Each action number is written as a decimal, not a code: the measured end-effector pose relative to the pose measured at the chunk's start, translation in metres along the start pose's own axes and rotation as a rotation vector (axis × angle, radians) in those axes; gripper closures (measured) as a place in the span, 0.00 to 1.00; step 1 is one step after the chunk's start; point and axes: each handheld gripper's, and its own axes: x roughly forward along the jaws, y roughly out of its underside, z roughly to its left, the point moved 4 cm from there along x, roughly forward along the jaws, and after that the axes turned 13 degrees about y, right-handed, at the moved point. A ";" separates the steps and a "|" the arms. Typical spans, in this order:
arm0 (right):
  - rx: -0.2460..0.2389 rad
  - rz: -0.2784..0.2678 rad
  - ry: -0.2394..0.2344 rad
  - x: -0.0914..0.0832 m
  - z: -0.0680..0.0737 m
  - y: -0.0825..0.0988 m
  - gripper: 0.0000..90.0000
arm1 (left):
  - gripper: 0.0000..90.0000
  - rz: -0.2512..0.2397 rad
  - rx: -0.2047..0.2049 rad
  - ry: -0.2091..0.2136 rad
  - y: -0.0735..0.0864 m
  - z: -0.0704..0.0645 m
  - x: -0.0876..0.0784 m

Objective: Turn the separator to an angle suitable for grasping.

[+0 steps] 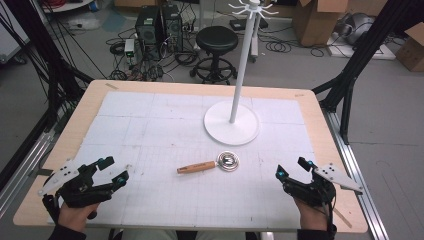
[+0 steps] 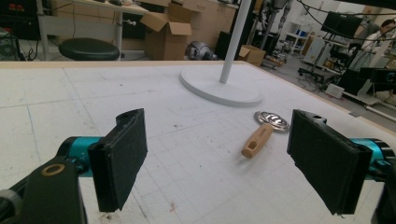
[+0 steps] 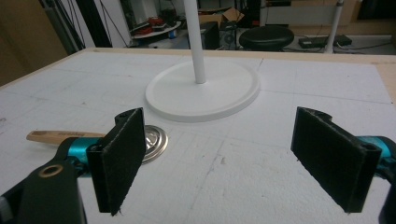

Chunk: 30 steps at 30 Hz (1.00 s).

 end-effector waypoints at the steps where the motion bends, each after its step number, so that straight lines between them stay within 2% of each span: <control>1: 0.006 0.002 -0.002 0.000 0.000 0.000 0.19 | 0.23 0.002 0.002 -0.003 0.000 0.001 0.000; 8: 0.011 0.008 -0.005 0.002 -0.002 0.002 0.19 | 0.23 0.012 -0.008 -0.016 0.002 0.004 0.000; 13: 0.000 0.016 -0.033 0.009 0.004 0.002 0.22 | 0.23 0.019 -0.010 -0.027 0.004 0.006 -0.001; 17: -0.034 0.039 -0.091 0.028 0.025 -0.002 0.32 | 0.23 0.019 -0.012 -0.028 0.004 0.007 -0.003; 18: -0.034 0.039 -0.091 0.028 0.025 -0.002 0.32 | 0.23 0.019 -0.012 -0.028 0.004 0.007 -0.003; 19: -0.055 0.061 -0.112 0.039 0.037 -0.003 0.38 | 0.23 0.016 -0.014 -0.031 0.003 0.008 -0.003; 20: -0.055 0.061 -0.112 0.039 0.037 -0.003 0.38 | 0.23 0.009 -0.018 -0.034 0.003 0.009 -0.004; 21: -0.067 0.070 -0.130 0.046 0.043 -0.004 0.41 | 0.23 0.006 -0.021 -0.036 0.003 0.010 -0.005; 22: -0.076 0.098 -0.170 0.062 0.058 -0.004 0.47 | 0.23 0.003 -0.025 -0.038 0.003 0.011 -0.006; 24: -0.086 0.121 -0.202 0.080 0.074 -0.004 0.55 | 0.23 0.006 -0.030 -0.042 0.003 0.014 -0.007; 25: -0.085 0.136 -0.211 0.089 0.082 -0.003 0.57 | 0.23 0.008 -0.029 -0.043 0.004 0.015 -0.008; 26: -0.085 0.136 -0.211 0.089 0.082 -0.003 0.57 | 0.23 0.008 -0.029 -0.043 0.004 0.015 -0.008; 27: -0.093 0.178 -0.230 0.106 0.097 -0.001 0.67 | 0.23 0.009 -0.033 -0.042 0.004 0.015 -0.008; 28: -0.093 0.178 -0.230 0.106 0.097 -0.001 0.67 | 0.23 0.009 -0.033 -0.042 0.004 0.015 -0.008; 29: -0.124 0.220 -0.229 0.121 0.112 0.002 0.78 | 0.23 0.011 -0.035 -0.040 0.004 0.015 -0.008; 30: -0.148 0.247 -0.226 0.128 0.118 0.003 0.82 | 0.23 0.013 -0.034 -0.038 0.004 0.015 -0.008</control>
